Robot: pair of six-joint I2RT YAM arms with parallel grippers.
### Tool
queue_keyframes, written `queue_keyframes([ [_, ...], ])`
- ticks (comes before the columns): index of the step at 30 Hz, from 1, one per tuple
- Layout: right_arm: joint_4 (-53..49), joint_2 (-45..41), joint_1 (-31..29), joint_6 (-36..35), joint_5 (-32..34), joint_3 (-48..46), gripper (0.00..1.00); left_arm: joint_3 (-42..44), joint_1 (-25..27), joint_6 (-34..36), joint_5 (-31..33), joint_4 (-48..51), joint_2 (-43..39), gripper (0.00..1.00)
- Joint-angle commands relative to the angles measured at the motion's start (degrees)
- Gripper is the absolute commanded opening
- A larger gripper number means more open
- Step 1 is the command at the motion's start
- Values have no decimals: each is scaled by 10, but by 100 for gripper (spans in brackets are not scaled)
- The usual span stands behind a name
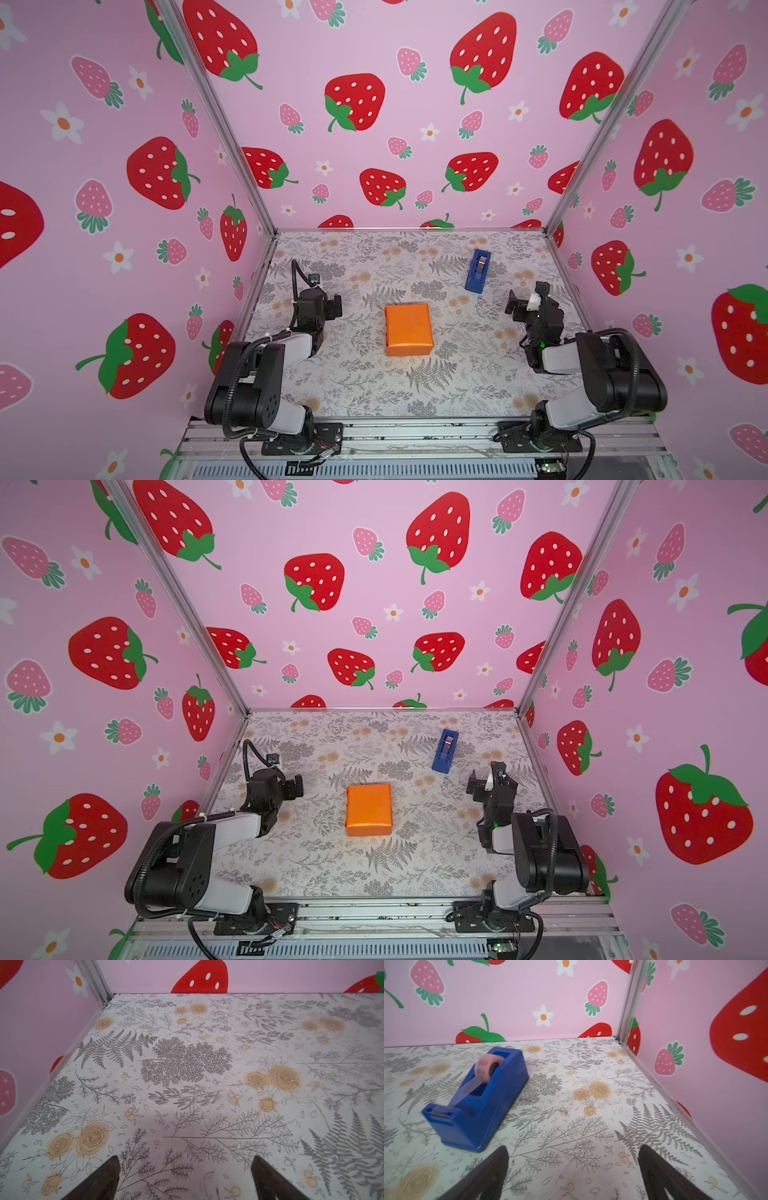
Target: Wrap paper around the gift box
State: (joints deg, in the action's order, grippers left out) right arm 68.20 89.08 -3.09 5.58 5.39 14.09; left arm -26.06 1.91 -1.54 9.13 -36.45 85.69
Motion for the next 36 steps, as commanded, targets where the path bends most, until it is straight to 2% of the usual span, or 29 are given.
queue_keyframes([
  [1, 42, 6, -14, -32, 5, 4, 100, 13, -26, -7, -72, -101, 31, 99],
  [2, 64, 17, -24, -37, 23, 3, 100, -4, -26, 2, -88, -61, 28, 99],
  [3, 51, 11, -28, -40, 28, 5, 100, -2, -24, 0, -83, -86, 38, 99],
  [4, 34, 6, -28, -40, 29, 9, 100, -2, -24, 0, -76, -71, 31, 99],
  [36, 35, 13, -32, -46, 29, 13, 100, -3, -23, 0, -72, -69, 31, 99],
])
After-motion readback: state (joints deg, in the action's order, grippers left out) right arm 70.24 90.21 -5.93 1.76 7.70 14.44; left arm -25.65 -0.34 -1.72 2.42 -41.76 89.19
